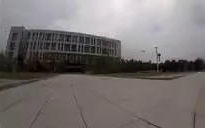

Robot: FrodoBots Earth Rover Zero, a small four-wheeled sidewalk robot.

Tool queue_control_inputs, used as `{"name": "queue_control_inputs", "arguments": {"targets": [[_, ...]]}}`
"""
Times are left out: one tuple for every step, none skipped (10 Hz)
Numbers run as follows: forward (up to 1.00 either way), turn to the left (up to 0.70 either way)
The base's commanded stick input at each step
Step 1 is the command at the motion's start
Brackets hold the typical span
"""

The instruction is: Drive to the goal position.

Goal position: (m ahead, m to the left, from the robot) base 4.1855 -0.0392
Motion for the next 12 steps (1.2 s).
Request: {"name": "queue_control_inputs", "arguments": {"targets": [[0.7, 0.11], [0.7, 0.25], [0.7, 0.33], [0.7, 0.04], [0.7, 0.0], [0.7, 0.0], [0.7, 0.0], [0.7, 0.0], [0.7, 0.0], [0.7, 0.14], [0.7, 0.35], [0.7, 0.35]]}}
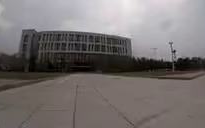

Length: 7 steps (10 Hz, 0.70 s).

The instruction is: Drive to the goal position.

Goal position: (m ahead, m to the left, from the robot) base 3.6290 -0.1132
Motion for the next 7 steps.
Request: {"name": "queue_control_inputs", "arguments": {"targets": [[0.7, 0.08], [0.7, 0.0], [0.7, 0.0], [0.7, 0.0], [0.7, 0.0], [0.7, 0.0], [0.7, 0.0]]}}
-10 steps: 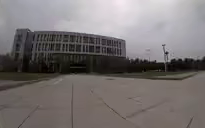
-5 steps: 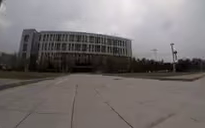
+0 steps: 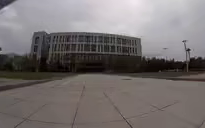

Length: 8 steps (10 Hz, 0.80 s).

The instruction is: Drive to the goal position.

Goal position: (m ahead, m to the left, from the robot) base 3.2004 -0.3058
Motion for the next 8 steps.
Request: {"name": "queue_control_inputs", "arguments": {"targets": [[0.7, 0.06], [0.7, 0.05], [0.7, 0.02], [0.7, 0.0], [0.7, 0.0], [0.7, 0.0], [0.7, 0.0], [0.7, 0.0]]}}
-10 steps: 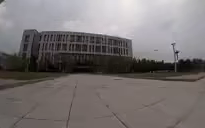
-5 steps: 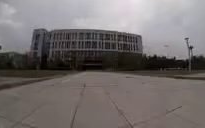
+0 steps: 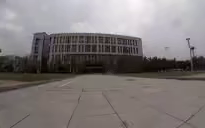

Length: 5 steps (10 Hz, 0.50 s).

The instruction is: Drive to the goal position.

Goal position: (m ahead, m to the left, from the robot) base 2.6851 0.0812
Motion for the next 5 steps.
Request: {"name": "queue_control_inputs", "arguments": {"targets": [[0.7, 0.0], [0.7, 0.0], [0.7, 0.0], [0.7, 0.0], [0.7, 0.0]]}}
